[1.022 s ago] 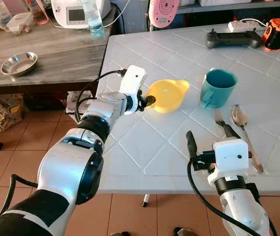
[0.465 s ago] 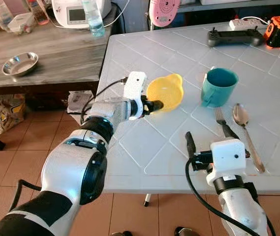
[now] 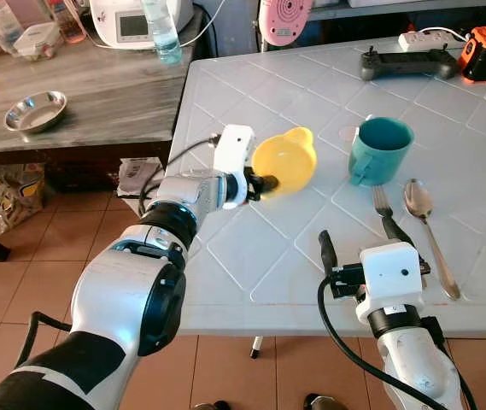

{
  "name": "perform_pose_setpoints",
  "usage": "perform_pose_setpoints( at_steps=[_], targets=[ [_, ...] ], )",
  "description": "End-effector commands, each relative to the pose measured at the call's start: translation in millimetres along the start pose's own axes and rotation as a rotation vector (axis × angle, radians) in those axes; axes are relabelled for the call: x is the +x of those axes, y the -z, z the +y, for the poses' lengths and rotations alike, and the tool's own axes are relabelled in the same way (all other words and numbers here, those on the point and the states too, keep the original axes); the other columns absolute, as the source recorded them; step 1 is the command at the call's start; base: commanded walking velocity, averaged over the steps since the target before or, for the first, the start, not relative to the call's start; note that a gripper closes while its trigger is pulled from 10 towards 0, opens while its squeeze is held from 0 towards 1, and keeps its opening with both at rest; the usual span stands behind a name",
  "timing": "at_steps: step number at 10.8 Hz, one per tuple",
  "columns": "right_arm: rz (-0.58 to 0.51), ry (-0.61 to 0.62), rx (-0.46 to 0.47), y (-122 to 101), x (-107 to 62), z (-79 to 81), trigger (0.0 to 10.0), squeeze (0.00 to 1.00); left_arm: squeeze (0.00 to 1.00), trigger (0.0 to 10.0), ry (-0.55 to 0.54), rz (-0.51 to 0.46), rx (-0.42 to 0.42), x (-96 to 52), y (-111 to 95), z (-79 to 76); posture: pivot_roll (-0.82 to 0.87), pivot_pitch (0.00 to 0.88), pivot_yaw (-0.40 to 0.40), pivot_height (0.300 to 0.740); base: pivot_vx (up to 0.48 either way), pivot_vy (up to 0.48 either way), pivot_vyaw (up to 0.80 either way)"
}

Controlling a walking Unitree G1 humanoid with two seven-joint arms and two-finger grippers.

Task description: Setting the table

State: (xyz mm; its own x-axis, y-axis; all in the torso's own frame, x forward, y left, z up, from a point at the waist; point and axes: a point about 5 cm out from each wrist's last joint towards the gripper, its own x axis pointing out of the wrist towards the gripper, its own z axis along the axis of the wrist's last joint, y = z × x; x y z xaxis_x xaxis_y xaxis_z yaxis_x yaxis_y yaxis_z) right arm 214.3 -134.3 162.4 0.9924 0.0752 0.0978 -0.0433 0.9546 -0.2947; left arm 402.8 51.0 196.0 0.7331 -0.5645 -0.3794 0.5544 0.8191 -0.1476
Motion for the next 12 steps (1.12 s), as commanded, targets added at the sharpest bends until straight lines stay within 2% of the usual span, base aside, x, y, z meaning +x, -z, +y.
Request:
perform_pose_setpoints(
  at_steps=[1, 4, 8, 12],
  targets=[
    [-0.006, 0.003, 0.004, -0.9, 0.3, 1.2, 10.0, 0.0, 0.0, 0.0, -0.048, -0.017, 0.065, -4.0, -5.8, 8.3, -0.12, 0.146, 0.148, 0.74, 0.0, 0.0, 0.0],
    [-0.003, 0.004, -0.005, -0.3, -0.1, 0.7, 10.0, 0.0, 0.0, 0.0, -0.042, -0.02, 0.065, -3.3, -4.4, 7.3, -0.12, 0.146, 0.148, 0.74, 0.0, 0.0, 0.0],
    [0.001, 0.007, -0.017, 0.0, -0.2, -0.3, 10.0, 0.0, 0.0, 0.0, 0.008, 0.005, 0.103, 1.0, 0.8, -1.8, -0.13, 0.149, 0.142, 0.74, 0.0, 0.0, 0.0],
    [0.005, 0.011, -0.025, 1.0, -0.1, -2.2, 10.0, 0.0, 0.0, 0.0, -0.003, -0.009, 0.146, 0.1, -1.9, 0.0, -0.13, 0.146, 0.143, 0.74, 0.0, 0.0, 0.0]
  ],
)
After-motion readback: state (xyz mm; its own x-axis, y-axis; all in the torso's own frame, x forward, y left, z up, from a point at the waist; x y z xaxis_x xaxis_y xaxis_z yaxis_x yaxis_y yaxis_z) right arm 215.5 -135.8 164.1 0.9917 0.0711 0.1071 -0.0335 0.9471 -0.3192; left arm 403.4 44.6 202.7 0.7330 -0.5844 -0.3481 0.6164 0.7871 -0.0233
